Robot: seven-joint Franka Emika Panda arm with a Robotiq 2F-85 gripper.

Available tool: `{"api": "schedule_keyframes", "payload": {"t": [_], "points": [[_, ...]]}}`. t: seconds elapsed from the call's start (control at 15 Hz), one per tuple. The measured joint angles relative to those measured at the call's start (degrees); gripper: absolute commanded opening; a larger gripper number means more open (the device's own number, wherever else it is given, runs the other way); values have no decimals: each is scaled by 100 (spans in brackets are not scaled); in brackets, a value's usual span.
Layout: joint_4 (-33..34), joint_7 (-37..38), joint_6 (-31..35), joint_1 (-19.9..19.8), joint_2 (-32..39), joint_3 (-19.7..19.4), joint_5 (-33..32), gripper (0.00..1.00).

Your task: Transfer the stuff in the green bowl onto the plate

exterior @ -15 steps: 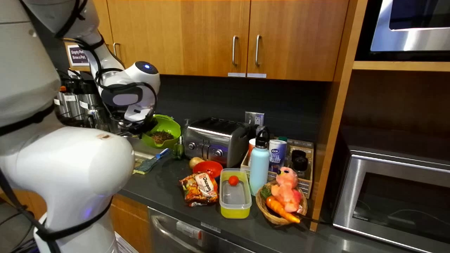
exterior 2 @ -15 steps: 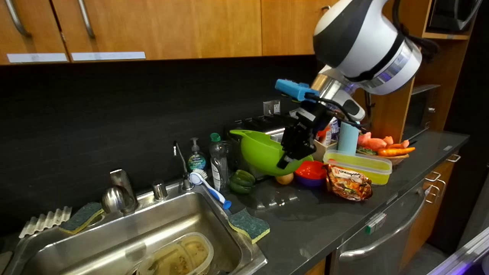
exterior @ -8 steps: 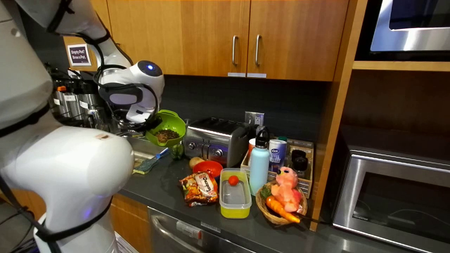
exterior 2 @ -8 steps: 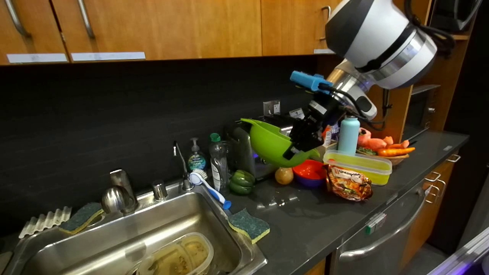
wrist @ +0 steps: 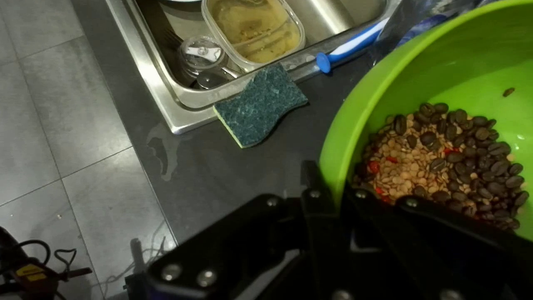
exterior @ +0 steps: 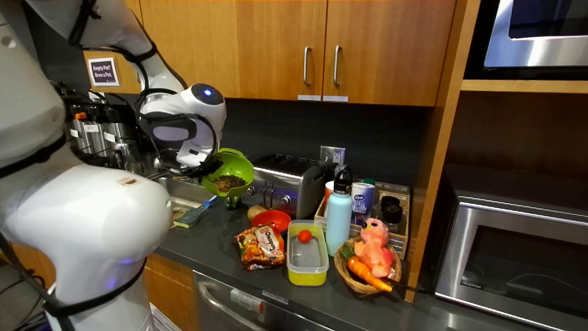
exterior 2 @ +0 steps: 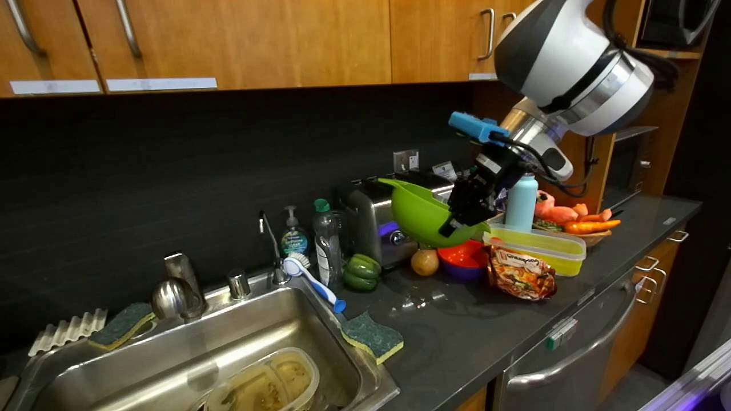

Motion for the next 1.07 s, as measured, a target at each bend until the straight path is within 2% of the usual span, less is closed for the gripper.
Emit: {"api": "schedule_keyframes", "payload": {"t": [0.53,1.07], "points": [[-8,-764,31,-527,125,-280,-462,2],[120,-1925,301,-693,521,-477,-535,2]]}}
